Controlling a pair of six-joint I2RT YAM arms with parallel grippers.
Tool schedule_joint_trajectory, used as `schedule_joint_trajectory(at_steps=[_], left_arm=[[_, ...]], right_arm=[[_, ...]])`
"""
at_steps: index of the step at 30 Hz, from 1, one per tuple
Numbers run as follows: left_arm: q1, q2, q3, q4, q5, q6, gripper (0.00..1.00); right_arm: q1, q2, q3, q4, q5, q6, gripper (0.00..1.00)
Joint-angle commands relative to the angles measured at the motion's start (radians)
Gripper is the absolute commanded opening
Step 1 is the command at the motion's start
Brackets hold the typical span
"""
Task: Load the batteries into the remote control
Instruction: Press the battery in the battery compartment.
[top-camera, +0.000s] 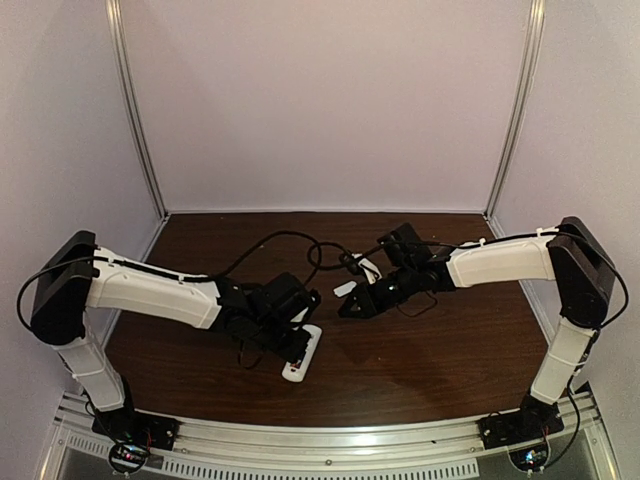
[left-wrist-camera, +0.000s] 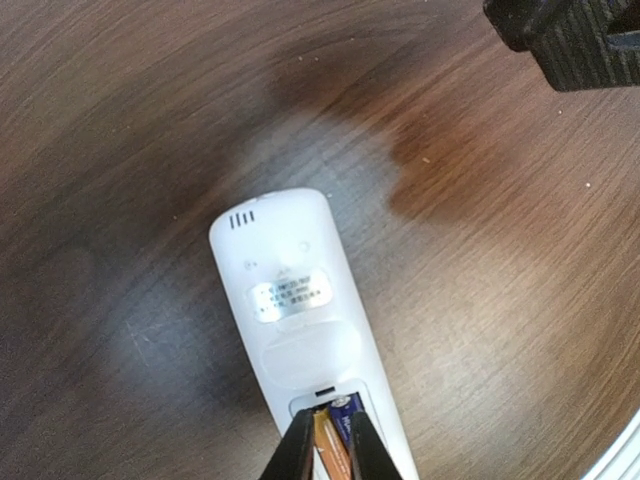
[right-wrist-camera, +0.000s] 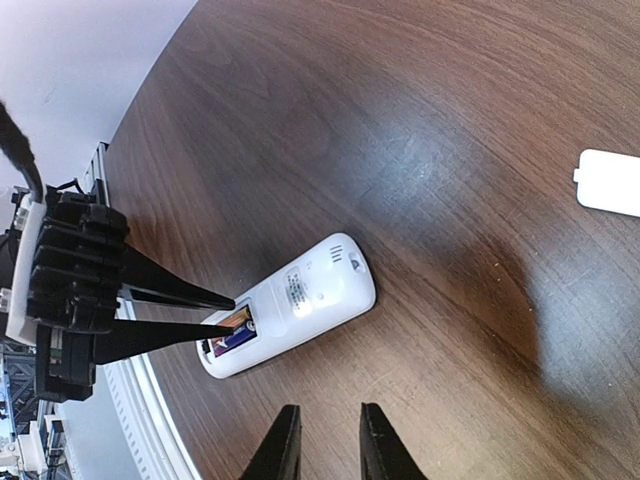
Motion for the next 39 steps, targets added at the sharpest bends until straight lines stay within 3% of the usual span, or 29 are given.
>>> schedule_joint_trajectory(at_steps=[1, 27, 39], left_arm=[[-0.006, 0.024, 0.033, -0.004, 0.002, 0.022, 0.15], [-0.013, 0.086, 0.03, -0.062, 0.031, 0.044, 0.08], [-0.038, 0.131, -0.013, -0.089, 0.108, 0.012, 0.07]], right_arm=[[-0.008, -0.024, -0.013, 0.013, -0.021, -0.007, 0.22], [-0.025, -0.005, -0.015, 0.01, -0.031, -0.022, 0.22], [-0.036, 0.002, -0.004, 0.002, -0.024, -0.025, 0.21]])
